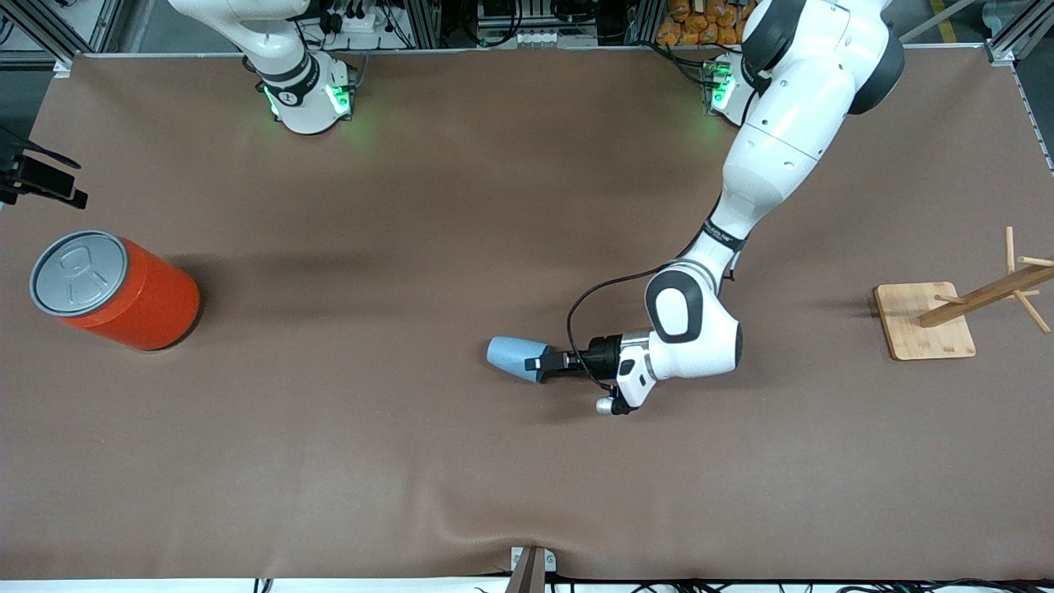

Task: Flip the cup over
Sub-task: 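Grasp the blue cup's rim with the left gripper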

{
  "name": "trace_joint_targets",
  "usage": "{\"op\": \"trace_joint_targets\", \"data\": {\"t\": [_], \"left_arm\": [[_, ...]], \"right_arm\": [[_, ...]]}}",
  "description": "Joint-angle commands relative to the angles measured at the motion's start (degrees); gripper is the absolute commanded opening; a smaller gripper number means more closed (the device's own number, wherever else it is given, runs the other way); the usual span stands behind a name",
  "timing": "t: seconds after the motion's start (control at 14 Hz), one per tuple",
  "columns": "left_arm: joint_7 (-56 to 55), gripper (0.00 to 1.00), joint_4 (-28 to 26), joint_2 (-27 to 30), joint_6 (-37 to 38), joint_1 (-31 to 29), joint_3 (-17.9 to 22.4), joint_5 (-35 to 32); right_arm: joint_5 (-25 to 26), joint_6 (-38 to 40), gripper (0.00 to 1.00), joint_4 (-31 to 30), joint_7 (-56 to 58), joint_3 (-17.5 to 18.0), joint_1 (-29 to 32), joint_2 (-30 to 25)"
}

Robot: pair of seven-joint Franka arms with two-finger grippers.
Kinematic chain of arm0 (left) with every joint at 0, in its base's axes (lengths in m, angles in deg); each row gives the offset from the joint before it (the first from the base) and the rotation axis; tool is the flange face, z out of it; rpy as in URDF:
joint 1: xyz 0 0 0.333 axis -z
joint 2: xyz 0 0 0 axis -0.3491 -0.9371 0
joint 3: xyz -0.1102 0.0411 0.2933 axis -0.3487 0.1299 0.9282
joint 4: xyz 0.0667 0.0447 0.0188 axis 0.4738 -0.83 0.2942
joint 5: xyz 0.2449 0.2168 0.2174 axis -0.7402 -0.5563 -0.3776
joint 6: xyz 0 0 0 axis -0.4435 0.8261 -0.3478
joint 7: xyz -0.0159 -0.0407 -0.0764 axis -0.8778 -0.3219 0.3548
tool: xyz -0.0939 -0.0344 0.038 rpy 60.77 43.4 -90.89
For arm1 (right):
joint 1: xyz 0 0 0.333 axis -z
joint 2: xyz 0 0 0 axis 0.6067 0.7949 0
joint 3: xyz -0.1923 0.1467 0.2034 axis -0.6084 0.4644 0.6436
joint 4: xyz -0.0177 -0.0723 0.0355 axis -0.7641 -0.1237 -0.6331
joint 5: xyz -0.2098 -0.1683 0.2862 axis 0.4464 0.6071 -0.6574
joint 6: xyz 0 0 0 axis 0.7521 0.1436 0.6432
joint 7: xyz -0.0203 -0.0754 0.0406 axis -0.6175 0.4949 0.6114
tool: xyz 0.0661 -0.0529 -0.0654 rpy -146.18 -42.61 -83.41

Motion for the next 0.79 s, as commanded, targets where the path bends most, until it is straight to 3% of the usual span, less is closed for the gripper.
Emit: {"op": "trace_joint_targets", "data": {"t": [0.0,0.07,0.14,0.36,0.71], "left_arm": [[2.2,0.61,-0.4,-0.5,-0.9,0.8,0.2,1.9],[2.2,0.58,-1.0,-0.3,-0.8,0.7,0.2,1.8],[2.4,0.47,-1.8,-0.1,-0.9,0.7,0.2,1.8],[2.4,0.02,-3.3,0.3,-0.8,0.8,0.1,1.7],[-2.5,0.0,-5.5,6.8,4.6,-2.7,0.3,0.8]], "right_arm": [[-1.2,2.9,1.0,1.2,-5.0,1.0,0.1,-1.2],[-1.3,3.2,1.0,2.3,-5.1,1.4,0.1,-1.1],[-1.4,3.6,1.0,2.4,-5.1,1.5,0.1,-1.1],[-1.5,3.7,1.0,2.6,-4.1,1.4,-1.1,-0.7],[-0.8,-1.9,1.0,2.4,-4.7,1.7,-5.1,0.4]]}}
